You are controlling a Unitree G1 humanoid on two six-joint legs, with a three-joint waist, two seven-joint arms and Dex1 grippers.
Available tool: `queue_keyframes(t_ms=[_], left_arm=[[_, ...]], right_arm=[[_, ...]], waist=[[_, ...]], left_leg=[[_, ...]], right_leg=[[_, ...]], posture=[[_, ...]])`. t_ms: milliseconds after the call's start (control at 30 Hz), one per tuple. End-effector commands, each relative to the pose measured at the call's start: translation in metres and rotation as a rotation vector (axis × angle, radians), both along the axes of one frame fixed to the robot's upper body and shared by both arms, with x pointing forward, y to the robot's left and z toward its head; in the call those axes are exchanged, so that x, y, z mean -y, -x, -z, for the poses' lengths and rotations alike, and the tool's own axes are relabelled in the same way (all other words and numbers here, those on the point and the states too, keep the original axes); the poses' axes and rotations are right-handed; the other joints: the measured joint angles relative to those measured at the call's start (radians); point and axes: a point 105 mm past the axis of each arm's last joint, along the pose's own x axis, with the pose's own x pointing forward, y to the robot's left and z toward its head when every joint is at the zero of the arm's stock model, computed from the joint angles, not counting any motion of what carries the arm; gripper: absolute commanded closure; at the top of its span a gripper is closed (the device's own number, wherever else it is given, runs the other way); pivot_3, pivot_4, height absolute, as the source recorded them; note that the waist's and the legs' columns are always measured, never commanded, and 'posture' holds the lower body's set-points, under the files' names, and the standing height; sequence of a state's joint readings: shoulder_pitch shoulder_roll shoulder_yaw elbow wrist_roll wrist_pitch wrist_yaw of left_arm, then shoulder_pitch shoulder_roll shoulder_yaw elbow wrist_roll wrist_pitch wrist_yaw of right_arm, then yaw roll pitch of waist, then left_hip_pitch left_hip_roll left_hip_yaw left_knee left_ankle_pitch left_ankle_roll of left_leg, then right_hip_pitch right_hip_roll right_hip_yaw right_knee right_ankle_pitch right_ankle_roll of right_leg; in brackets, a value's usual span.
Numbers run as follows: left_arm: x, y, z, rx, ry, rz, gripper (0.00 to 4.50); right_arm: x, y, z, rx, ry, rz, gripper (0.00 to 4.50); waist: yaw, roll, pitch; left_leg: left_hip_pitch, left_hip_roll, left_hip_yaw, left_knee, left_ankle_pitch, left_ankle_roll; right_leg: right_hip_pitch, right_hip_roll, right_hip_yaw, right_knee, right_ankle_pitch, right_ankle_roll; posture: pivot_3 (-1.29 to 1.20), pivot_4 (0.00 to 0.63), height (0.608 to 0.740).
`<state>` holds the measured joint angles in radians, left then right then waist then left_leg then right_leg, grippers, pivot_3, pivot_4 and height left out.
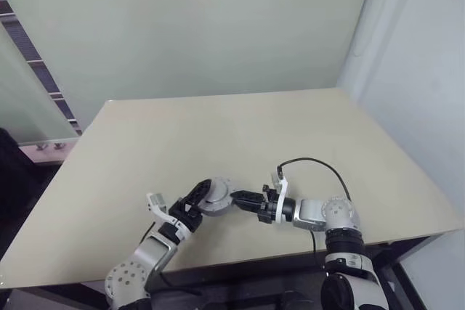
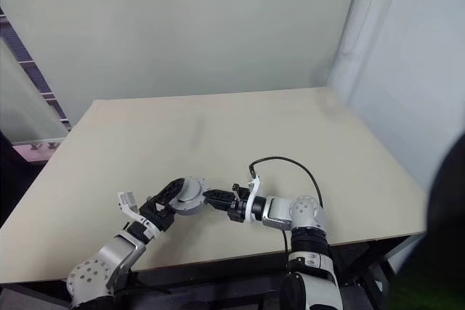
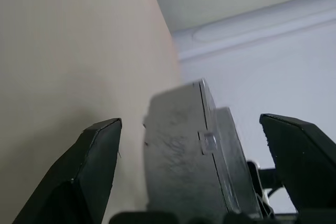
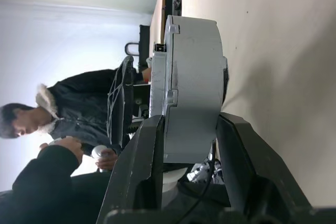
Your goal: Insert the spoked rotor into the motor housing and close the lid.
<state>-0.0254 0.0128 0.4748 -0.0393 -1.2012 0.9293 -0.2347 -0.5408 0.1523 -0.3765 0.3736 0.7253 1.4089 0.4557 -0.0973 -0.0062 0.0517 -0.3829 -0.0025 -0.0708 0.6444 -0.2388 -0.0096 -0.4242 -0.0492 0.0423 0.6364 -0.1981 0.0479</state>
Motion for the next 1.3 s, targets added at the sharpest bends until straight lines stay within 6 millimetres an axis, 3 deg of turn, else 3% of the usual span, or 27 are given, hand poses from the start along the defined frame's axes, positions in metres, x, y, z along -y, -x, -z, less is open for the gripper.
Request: queue_keyframes(t_ms=[33,100,167,367,633,933,1233,1300], left_arm=[[0.008,-0.001,-0.012,0.055,0.025,0.033,0.0],[0.008,-0.001,-0.011,0.051,0.026,0.033,0.0],[0.008,-0.001,-0.01,0.047,0.026,0.033,0.38],[0.008,0.002,-0.01,0.042,0.03,0.053,2.12],[0.013,0.003,-0.014,0.052,0.04,0.071,2.17],[0.013,0.0,-0.018,0.07,0.057,0.049,2.24],[0.01,-0.004,-0.018,0.085,0.085,0.019,2.46],[0.008,-0.006,-0.019,0.092,0.09,0.006,2.47]], right_arm=[[-0.006,-0.006,-0.029,0.093,-0.077,-0.006,3.28],[-0.005,-0.006,-0.028,0.09,-0.073,-0.001,3.28],[-0.005,-0.007,-0.027,0.088,-0.069,0.005,3.28],[-0.004,-0.008,-0.025,0.081,-0.065,0.015,3.28],[-0.004,-0.008,-0.024,0.08,-0.059,0.022,3.28],[0.0,-0.019,-0.029,0.234,-0.04,0.117,3.28],[-0.001,-0.014,-0.036,0.274,-0.074,0.066,0.24],[0.0,-0.018,-0.033,0.276,-0.045,0.097,0.0]], waist=[[0.0,0.0,0.0],[0.0,0.0,0.0],[0.0,0.0,0.0],[0.0,0.0,0.0],[0.0,0.0,0.0],[0.0,0.0,0.0],[0.002,0.0,0.0],[0.002,0.0,0.0]], left_leg=[[0.0,0.0,0.0,0.0,0.0,0.0],[0.0,0.0,0.0,0.0,0.0,0.0],[0.0,0.0,0.0,0.0,0.0,0.0],[-0.001,0.0,0.0,0.0,0.0,0.0],[0.0,0.0,0.0,0.0,0.0,0.0],[-0.001,0.0,0.0,0.0,0.0,0.0],[-0.007,-0.001,-0.001,0.0,0.0,0.0],[-0.008,-0.001,-0.002,0.0,0.0,0.0]], right_leg=[[0.0,0.0,0.0,0.0,0.0,0.0],[0.0,0.0,0.0,0.0,0.0,0.0],[0.0,0.0,0.0,0.0,0.0,0.0],[-0.001,0.0,0.0,0.0,0.0,0.0],[-0.001,0.0,0.0,0.0,0.0,0.0],[-0.001,0.0,0.0,-0.001,0.0,0.0],[-0.001,0.0,0.0,-0.011,0.001,0.0],[-0.001,0.0,0.0,-0.011,0.002,0.001]], posture=[[0.0,0.0,0.74],[0.0,0.0,0.74],[0.0,0.0,0.74],[0.0,0.0,0.74],[0.0,0.0,0.74],[0.0,0.0,0.74],[0.0,0.0,0.74],[0.0,0.0,0.74]])
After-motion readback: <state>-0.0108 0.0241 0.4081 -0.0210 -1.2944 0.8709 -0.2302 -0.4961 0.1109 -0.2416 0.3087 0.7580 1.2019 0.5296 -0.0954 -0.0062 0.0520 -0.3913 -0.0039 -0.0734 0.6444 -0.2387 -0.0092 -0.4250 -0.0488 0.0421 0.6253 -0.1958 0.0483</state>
